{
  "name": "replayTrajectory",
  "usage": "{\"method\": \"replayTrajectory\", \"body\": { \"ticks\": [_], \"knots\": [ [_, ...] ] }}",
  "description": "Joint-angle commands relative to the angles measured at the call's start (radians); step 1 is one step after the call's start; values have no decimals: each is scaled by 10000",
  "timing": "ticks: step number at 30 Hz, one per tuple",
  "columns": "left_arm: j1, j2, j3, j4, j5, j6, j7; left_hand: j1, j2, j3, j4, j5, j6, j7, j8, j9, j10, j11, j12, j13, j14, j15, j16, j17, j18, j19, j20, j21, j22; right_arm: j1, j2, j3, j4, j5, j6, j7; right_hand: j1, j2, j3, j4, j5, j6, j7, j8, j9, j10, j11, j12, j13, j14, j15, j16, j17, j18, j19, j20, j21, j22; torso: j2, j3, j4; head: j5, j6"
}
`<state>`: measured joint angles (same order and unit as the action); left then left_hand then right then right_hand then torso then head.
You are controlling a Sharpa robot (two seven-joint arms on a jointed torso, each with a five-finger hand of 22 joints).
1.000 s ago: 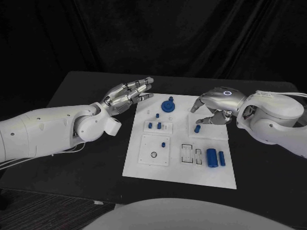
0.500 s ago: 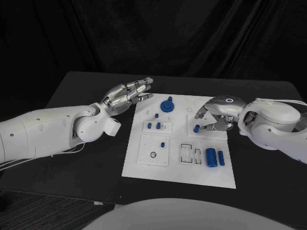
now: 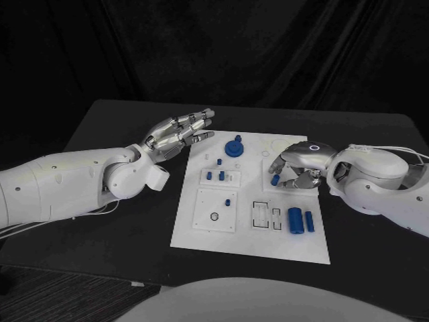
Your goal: Assemble the parts on the task board
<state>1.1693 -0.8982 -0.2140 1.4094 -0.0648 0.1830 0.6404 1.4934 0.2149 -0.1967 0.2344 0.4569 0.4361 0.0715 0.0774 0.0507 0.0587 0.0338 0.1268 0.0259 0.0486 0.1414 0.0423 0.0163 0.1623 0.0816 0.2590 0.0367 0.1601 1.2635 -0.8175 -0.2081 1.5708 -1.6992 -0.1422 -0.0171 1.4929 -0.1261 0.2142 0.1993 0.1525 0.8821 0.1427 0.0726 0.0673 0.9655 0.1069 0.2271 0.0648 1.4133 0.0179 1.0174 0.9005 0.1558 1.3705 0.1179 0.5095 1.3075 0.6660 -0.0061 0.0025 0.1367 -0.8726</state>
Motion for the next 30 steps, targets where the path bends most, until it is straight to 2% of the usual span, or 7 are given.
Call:
{"method": "replayTrajectory", "body": {
  "ticks": [1,3,8,18,30],
  "knots": [
    [-22,22,8,6,30,99,147,63,47,51,-38,44,7,34,55,11,10,91,74,12,12,57,54,15,187,14,66,41,0,-72,57,6,-72,13,2,59,132,33,69,-149,199,87,15,9,9,102,-10,-92,-15,-60,-28,-36,12,-48,-29,-46,-36,412,3,-2,-3,3,0],
    [-24,25,8,3,30,102,145,63,47,51,-38,44,7,34,55,11,10,91,74,12,12,57,54,15,187,14,66,41,0,-112,93,6,-111,13,-24,83,239,59,206,-264,345,184,-72,42,23,219,-13,-174,-16,-27,-32,78,141,-68,0,-56,95,475,1,-2,-10,21,0],
    [-28,28,8,3,30,110,138,68,54,57,-42,50,10,39,58,11,23,99,95,17,14,61,57,16,187,15,70,41,-3,-168,136,6,-156,13,-195,176,346,86,553,-376,384,735,-23,265,111,605,-59,-296,-9,-3,-70,240,309,-93,32,-87,296,615,0,3,-7,15,0],
    [-41,46,8,-4,30,141,96,77,89,78,-46,61,26,63,70,14,67,135,161,29,13,66,60,15,186,15,79,39,-18,-198,175,6,-167,13,-630,337,376,19,1054,-436,174,1807,-108,700,402,1499,-262,-446,6,-52,-218,279,354,-94,-10,-206,359,705,-2,0,-1,15,0],
    [-92,37,8,-8,30,150,64,92,153,118,-49,77,69,112,94,19,112,198,228,40,8,65,62,14,185,13,88,35,-39,-202,190,6,-159,13,-1084,367,316,20,1175,-457,-17,2294,-211,898,652,2026,-391,-531,23,-55,-307,279,364,-96,-17,-282,404,707,-3,-4,-1,56,0]
  ]
}}
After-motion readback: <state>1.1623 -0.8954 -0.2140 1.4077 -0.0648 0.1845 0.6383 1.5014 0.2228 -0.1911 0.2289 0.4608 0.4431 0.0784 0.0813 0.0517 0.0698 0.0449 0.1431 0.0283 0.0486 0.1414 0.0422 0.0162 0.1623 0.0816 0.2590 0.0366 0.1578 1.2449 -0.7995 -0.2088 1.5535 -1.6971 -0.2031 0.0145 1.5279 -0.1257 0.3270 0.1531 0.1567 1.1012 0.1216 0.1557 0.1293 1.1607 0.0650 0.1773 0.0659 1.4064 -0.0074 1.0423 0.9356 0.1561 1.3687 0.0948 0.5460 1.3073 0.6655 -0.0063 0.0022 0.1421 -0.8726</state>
